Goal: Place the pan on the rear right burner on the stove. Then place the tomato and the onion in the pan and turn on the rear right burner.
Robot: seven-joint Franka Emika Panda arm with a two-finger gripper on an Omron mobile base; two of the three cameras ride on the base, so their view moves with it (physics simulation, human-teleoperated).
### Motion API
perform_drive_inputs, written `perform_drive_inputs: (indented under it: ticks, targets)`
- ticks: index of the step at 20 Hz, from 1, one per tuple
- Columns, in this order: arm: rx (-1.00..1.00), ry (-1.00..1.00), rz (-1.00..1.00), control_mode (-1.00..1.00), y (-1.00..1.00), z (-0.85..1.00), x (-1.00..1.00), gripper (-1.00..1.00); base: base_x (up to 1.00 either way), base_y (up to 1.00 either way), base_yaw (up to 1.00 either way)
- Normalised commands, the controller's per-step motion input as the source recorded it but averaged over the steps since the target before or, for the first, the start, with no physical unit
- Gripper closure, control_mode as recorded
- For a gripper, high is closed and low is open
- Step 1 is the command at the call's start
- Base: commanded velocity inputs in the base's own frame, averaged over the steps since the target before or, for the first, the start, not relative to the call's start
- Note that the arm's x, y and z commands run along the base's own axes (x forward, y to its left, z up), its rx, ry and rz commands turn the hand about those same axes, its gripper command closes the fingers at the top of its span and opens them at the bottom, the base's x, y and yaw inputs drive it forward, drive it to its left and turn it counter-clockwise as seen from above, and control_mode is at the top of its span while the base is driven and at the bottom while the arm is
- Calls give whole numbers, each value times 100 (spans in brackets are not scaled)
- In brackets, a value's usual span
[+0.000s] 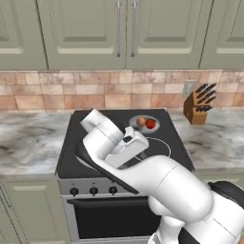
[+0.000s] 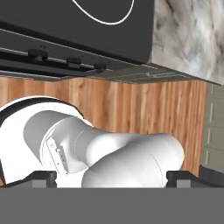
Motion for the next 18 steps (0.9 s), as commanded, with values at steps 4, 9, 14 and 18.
perform_drive_inputs:
  ticks: [4, 9, 14, 18]
  targets:
    - [0, 0, 0, 100, 0, 0, 0, -100, 0, -24, 11]
    - [0, 0, 0, 100, 0, 0, 0, -100, 0, -3, 4]
    - [0, 0, 0, 100, 0, 0, 0, -100, 0, -1, 3]
    - [0, 0, 1, -100, 1, -19, 0, -100, 0, 0, 0]
